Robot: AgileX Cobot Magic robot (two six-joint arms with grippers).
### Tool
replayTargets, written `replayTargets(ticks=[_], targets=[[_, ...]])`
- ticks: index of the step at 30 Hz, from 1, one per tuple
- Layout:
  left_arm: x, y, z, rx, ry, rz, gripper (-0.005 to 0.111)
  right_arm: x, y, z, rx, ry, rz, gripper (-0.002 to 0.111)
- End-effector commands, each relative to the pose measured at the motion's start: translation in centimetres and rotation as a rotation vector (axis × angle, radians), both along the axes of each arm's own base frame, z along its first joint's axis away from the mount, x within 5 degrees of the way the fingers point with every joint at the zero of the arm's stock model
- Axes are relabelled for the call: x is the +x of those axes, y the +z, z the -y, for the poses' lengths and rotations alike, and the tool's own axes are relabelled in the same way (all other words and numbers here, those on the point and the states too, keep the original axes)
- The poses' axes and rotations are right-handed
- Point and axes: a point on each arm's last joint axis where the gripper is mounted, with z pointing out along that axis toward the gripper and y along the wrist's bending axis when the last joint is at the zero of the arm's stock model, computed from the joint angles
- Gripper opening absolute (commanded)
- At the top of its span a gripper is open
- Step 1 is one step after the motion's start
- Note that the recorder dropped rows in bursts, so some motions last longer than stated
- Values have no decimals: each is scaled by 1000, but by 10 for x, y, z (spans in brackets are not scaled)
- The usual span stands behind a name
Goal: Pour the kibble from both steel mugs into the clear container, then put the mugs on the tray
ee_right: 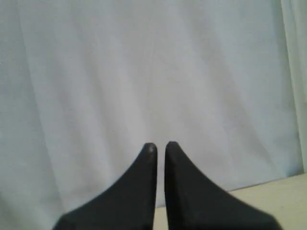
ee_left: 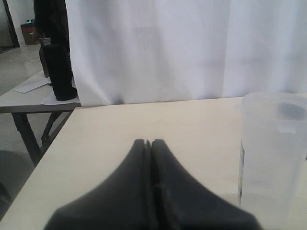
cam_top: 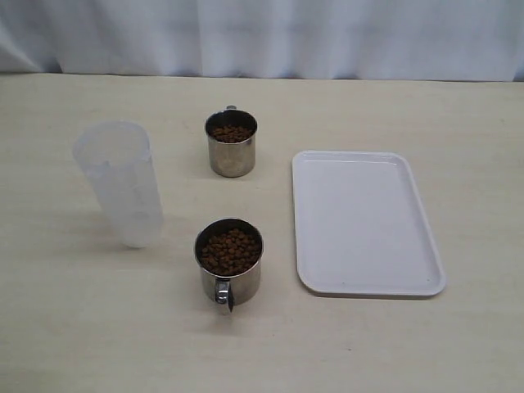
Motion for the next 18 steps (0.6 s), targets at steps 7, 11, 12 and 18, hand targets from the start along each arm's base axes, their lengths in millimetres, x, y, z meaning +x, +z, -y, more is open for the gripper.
replayTargets(ticks=[7, 11, 12, 18], targets=[[0, -1, 0, -5, -1, 5, 0, 16, -18, -49, -303, 522, -171, 4], [0, -1, 0, -5, -1, 5, 0, 32, -36, -62, -335, 608, -354, 4], [0, -1, 0, -5, -1, 5, 0, 35, -41, -67, -351, 638, -376, 4], [0, -1, 0, -5, -1, -2, 0, 68, -64, -90, -505, 760, -520, 4]])
